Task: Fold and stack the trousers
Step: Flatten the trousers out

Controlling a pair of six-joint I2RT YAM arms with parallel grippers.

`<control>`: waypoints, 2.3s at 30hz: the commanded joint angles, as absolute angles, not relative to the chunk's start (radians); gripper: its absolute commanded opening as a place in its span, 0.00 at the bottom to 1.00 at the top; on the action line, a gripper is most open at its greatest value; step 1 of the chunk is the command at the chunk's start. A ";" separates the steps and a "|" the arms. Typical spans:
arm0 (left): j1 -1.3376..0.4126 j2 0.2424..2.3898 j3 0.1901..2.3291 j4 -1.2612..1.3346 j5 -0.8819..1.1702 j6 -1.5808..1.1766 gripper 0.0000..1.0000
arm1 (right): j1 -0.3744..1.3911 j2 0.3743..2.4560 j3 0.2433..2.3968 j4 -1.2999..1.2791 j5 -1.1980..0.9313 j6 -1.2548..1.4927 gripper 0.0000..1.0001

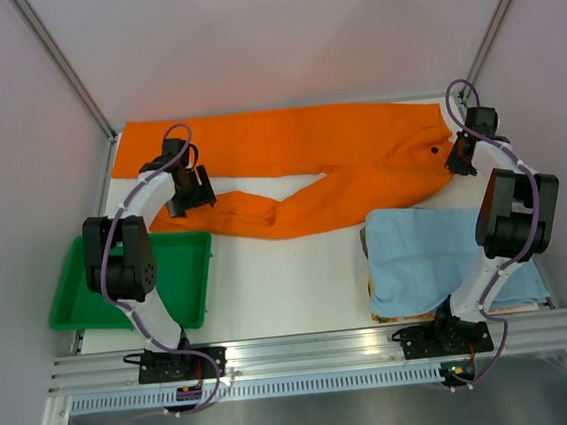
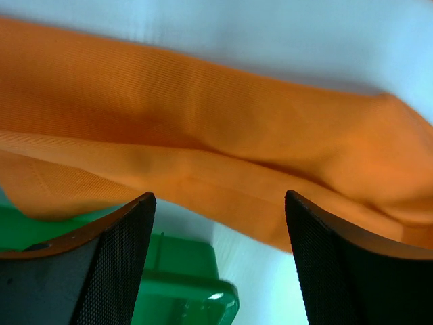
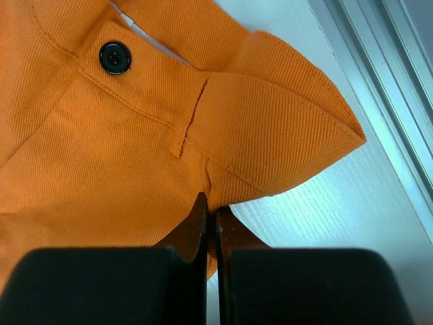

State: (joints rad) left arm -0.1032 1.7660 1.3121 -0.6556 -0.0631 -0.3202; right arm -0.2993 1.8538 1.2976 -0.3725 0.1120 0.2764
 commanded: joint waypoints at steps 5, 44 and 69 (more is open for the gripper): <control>-0.097 1.873 1.350 -0.655 -0.238 -0.609 0.82 | -0.304 1.818 1.295 -0.342 0.138 0.276 0.00; -0.078 1.829 1.888 -1.295 -0.804 -1.063 0.02 | -0.305 1.712 1.264 -0.224 0.123 0.374 0.00; -0.060 1.687 1.962 -1.160 -0.497 -0.178 0.02 | -0.307 1.638 1.453 -0.409 0.133 0.330 0.00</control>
